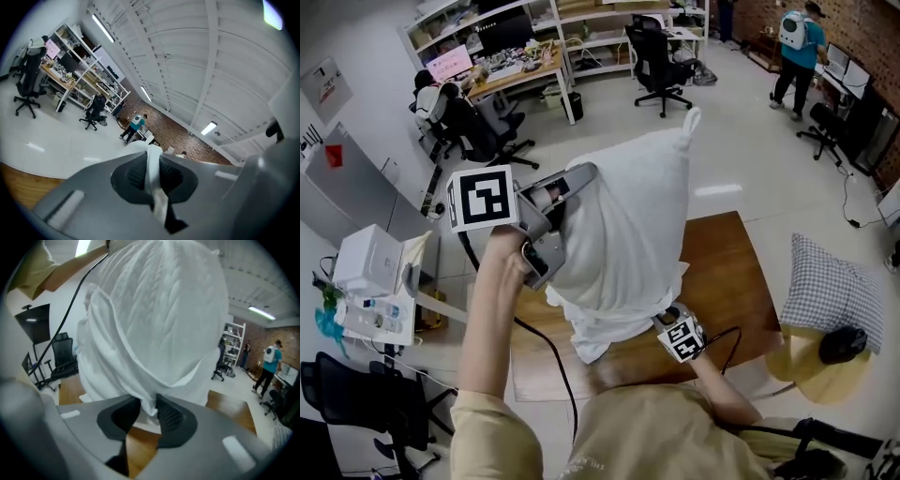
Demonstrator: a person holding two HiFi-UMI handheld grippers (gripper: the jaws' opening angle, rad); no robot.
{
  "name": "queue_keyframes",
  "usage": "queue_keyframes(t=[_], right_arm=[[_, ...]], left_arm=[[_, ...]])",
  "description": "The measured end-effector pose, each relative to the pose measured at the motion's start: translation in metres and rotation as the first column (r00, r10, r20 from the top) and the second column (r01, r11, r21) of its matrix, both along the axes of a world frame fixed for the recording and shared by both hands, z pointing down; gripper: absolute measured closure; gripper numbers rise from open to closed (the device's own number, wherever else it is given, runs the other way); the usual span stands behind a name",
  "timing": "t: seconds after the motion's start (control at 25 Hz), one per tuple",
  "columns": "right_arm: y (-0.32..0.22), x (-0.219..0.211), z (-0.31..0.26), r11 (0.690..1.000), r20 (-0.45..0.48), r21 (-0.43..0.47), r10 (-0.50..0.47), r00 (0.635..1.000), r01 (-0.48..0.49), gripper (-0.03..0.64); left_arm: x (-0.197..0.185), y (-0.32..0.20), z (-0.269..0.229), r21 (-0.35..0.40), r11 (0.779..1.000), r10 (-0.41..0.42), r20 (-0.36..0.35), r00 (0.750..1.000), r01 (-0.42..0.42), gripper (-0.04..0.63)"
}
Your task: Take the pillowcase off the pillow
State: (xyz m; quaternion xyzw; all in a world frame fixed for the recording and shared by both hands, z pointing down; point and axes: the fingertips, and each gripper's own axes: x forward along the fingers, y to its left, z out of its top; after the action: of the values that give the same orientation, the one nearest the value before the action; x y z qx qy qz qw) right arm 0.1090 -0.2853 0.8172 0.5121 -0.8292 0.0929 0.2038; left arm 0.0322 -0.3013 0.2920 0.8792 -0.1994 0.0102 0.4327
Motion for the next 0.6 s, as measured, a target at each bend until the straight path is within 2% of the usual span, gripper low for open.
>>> queue_keyframes(t=[0.04,0.12,0.24,0.36,0.44,0.48,0.6], right_arm=[[-0.003,0.005,-0.018,0.999,0.05,0.041,0.03,0.998,-0.032,0.477],[-0.004,0.011,-0.063,0.989,0.146,0.115,0.075,0.986,-0.092,0.384],[-0.006,0.02,-0.117,0.958,0.222,0.228,0.124,0.967,-0.175,0.365],[0.0,0.03,-0.164,0.928,0.288,0.279,0.164,0.943,-0.247,0.383],[0.008,0.025,-0.19,0.924,0.323,0.305,0.128,0.938,-0.231,0.385],[0.012,0.015,-0.2,0.929,0.334,0.315,0.085,0.939,-0.196,0.385],[0.022,-0.03,-0.209,0.938,0.324,0.344,-0.073,0.943,-0.046,0.385]], left_arm=[[-0.003,-0.006,0.0,-0.019,0.999,-0.026,-0.009,1.0,0.026,0.588],[-0.009,-0.018,-0.01,0.002,0.998,-0.058,-0.036,0.998,0.058,0.588],[-0.018,-0.033,-0.027,0.028,0.993,-0.115,-0.064,0.991,0.117,0.588],[-0.01,-0.048,-0.046,0.05,0.99,-0.126,-0.122,0.984,0.133,0.588],[-0.003,-0.057,-0.051,0.03,0.987,-0.149,-0.157,0.976,0.156,0.588],[-0.002,-0.062,-0.05,0.009,0.985,-0.17,-0.167,0.971,0.174,0.588],[0.002,-0.073,-0.052,0.002,0.985,-0.165,-0.238,0.957,0.17,0.588]])
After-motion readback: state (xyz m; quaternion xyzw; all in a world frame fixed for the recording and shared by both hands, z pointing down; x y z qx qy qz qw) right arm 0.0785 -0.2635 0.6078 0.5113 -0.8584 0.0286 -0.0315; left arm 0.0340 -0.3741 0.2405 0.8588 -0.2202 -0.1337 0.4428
